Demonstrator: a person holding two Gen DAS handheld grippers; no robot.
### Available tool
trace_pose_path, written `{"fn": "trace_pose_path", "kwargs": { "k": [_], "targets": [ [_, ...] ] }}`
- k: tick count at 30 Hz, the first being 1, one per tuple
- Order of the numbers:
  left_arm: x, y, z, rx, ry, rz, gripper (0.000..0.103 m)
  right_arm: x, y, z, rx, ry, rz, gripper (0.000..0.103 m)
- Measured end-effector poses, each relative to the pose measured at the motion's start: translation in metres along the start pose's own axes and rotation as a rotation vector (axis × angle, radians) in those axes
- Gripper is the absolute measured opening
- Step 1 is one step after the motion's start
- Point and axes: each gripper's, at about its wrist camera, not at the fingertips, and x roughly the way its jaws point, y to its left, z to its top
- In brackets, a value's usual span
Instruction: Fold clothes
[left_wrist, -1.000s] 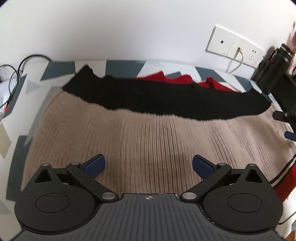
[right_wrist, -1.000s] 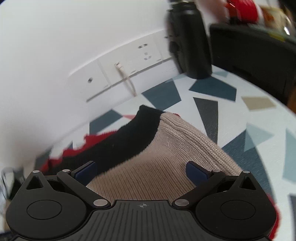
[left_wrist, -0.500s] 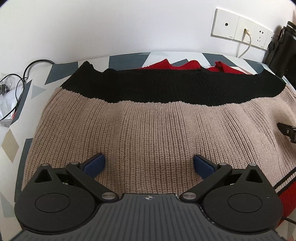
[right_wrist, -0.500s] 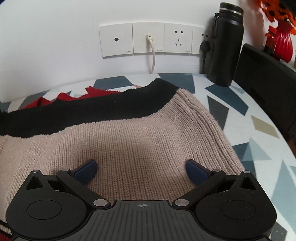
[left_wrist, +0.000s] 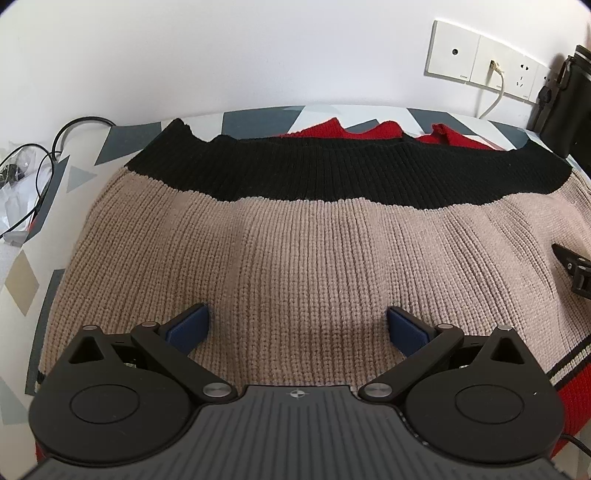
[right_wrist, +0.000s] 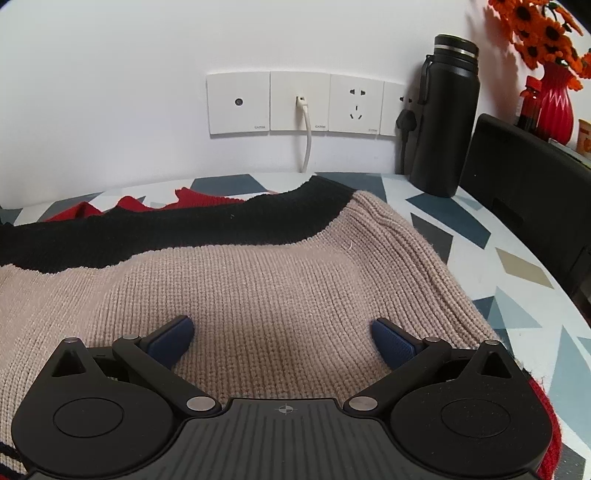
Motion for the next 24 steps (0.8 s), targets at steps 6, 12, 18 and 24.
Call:
{"fn": "trace_pose_path", "kwargs": {
  "k": [6, 12, 18, 24],
  "targets": [
    [-0.001, 0.003, 0.001, 0.039, 0.003, -0.026, 0.103, 0.001, -0.003, 0.007, 0.022, 0.033, 0.033, 0.102],
    [-0.006, 0.017, 0.011, 0.100, 0.054, -0.126, 0.103, -0.011, -0.007, 0.028, 0.104, 0.055, 0.125, 0.102],
    [-0.032, 0.068, 0.022, 0.069, -0.036, -0.154, 0.103, -0.023, -0.012, 0.050, 0.186, 0.076, 0.217, 0.102],
    [-0.032, 0.163, 0.028, -0.298, -0.005, -0.214, 0.103, -0.034, -0.008, 0.061, 0.465, 0.096, 0.402, 0.102]
  ]
}}
